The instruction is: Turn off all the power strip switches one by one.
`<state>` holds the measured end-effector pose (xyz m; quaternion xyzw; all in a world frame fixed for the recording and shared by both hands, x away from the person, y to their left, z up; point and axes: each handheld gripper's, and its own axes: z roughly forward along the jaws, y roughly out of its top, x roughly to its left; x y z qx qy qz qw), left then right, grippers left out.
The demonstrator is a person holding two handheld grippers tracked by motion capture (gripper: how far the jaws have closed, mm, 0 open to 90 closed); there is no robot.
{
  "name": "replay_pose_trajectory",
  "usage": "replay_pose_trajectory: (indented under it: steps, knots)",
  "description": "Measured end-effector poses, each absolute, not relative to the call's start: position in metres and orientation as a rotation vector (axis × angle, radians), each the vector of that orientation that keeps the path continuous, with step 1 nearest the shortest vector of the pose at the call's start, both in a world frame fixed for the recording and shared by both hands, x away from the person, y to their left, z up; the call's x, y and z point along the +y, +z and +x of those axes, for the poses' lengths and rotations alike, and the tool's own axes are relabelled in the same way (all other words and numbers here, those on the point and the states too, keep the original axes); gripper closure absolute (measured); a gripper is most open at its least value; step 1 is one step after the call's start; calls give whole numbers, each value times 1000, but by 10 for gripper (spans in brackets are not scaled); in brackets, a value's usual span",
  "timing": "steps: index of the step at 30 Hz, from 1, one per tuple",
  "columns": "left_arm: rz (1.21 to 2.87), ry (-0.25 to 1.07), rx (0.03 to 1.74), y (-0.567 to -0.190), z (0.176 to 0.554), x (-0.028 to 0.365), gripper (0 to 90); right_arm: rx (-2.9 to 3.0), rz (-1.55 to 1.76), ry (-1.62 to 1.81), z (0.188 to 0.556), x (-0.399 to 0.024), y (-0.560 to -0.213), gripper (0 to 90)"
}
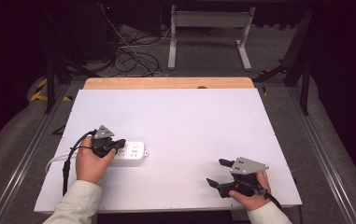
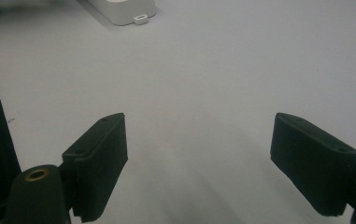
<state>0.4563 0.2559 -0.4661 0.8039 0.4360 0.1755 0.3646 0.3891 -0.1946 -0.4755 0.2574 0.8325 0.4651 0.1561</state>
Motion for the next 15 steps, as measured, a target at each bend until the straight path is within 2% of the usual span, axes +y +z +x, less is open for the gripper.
replay_pose_trajectory:
  steps: [15]
  knots:
    - [2080, 463, 1121, -466, 455, 254, 900, 2385, 733, 1332, 389, -194, -475, 191]
